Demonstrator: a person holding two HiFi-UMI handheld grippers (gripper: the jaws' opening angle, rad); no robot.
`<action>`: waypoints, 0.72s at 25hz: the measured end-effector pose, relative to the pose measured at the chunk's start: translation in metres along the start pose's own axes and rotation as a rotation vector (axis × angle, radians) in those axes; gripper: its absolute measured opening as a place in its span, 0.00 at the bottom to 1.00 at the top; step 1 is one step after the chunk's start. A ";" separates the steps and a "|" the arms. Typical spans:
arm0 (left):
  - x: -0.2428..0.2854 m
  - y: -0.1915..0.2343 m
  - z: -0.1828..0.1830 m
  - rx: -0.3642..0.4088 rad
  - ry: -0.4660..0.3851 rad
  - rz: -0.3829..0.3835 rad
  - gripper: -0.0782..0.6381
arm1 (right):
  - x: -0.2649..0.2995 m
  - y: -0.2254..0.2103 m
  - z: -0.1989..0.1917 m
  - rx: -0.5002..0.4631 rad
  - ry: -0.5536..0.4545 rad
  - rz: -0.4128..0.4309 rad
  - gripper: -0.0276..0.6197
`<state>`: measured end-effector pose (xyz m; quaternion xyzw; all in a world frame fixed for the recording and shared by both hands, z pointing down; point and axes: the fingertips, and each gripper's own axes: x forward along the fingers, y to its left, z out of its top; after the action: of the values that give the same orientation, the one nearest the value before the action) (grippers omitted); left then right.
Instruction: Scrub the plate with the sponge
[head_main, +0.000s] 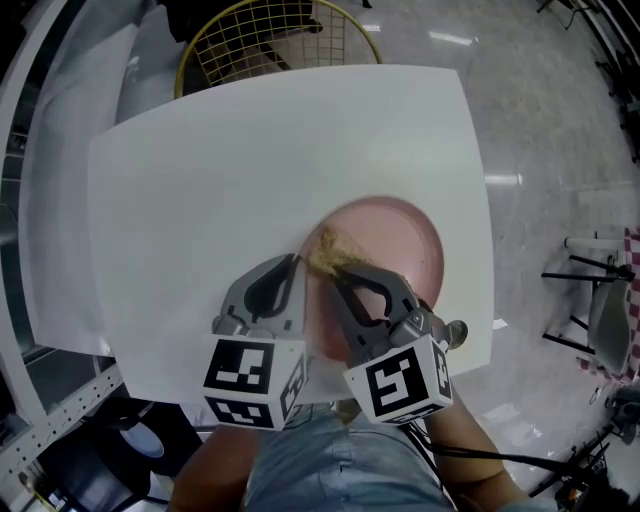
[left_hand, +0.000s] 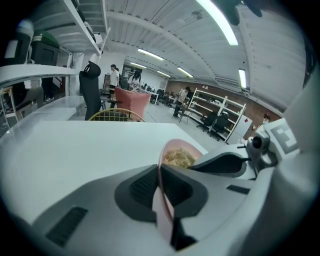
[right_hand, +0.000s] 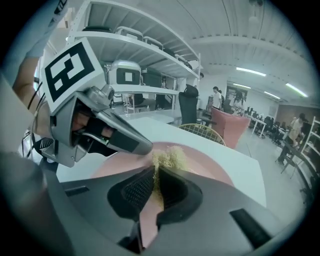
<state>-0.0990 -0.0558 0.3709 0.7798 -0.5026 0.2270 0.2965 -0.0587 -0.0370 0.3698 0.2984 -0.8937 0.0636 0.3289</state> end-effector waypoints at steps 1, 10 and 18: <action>0.000 0.000 -0.001 -0.004 0.001 0.000 0.14 | -0.001 0.005 -0.001 -0.001 -0.001 0.012 0.09; -0.001 0.005 -0.003 0.000 0.004 0.015 0.14 | -0.013 0.037 -0.016 0.002 0.010 0.096 0.09; 0.000 0.005 -0.003 0.013 0.010 0.028 0.14 | -0.029 0.046 -0.039 0.031 0.049 0.133 0.09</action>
<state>-0.1035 -0.0550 0.3740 0.7733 -0.5106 0.2385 0.2907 -0.0460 0.0274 0.3856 0.2419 -0.9022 0.1063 0.3409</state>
